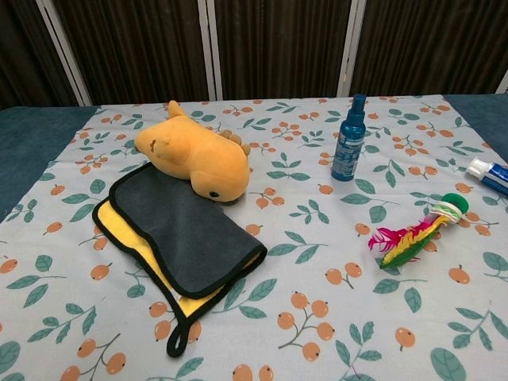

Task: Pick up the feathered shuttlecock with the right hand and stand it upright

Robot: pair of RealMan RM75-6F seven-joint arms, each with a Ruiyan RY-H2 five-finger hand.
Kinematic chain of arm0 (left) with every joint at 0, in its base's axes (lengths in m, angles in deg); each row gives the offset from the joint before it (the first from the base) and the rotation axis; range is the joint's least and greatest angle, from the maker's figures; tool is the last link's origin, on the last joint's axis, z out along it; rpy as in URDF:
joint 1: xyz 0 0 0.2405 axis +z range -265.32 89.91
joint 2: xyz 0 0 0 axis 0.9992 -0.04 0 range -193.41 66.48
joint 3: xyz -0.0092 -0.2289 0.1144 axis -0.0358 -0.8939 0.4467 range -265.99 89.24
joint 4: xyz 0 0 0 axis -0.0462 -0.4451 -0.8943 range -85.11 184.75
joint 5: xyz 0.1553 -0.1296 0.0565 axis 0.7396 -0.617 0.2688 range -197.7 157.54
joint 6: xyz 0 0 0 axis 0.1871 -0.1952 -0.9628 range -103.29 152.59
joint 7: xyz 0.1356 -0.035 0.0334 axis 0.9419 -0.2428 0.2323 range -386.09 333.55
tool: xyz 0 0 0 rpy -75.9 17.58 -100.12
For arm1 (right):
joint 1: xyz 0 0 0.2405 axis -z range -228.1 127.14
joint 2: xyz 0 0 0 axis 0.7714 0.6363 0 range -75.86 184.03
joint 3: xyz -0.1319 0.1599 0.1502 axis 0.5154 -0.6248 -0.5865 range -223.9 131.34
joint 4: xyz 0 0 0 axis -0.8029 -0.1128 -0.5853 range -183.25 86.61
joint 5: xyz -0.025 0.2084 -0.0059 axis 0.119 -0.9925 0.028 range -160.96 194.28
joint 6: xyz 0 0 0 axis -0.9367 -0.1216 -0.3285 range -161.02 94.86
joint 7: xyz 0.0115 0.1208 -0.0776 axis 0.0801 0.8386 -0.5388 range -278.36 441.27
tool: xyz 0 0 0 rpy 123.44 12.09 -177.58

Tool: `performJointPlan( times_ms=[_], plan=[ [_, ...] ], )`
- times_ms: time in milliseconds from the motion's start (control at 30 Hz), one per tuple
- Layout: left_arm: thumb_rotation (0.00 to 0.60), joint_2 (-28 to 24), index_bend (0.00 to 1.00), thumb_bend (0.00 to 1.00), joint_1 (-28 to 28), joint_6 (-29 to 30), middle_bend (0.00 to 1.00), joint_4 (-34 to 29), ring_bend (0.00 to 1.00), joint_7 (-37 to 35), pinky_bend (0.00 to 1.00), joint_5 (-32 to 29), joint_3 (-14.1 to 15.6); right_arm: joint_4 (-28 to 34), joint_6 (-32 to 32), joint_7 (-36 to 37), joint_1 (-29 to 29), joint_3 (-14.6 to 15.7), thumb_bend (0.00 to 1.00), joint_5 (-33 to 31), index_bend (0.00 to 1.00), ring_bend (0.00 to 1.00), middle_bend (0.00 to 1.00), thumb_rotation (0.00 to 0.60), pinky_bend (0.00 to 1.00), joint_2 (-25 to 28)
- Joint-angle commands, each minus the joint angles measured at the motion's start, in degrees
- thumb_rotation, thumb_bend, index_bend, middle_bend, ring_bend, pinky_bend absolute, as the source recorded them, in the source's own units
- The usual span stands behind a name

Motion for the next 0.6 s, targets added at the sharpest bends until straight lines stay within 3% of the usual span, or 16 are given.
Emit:
performJointPlan(
  times_ms=[33,467,600],
  plan=[
    [0.595,0.0,0.00,0.18,0.0,0.1,0.00,0.0,0.00,0.0,0.00,0.1,0.0,-0.1,-0.1,0.0,0.0,0.0,0.10,0.1,0.00,0.00,0.00,0.600,0.00,0.0],
    [0.595,0.1,0.00,0.18,-0.1,-0.1,0.00,-0.1,0.00,-0.1,0.00,0.0,-0.1,1.4,-0.1,0.4,-0.5,0.2,0.11,2.1,0.00,0.00,0.00,0.600,0.00,0.0],
    [0.596,0.1,0.00,0.17,-0.1,0.0,0.00,0.0,0.00,-0.3,0.00,0.0,-0.1,2.1,0.7,0.2,-1.9,0.5,0.11,5.0,0.09,0.00,0.00,0.600,0.00,-1.0]
  ],
)
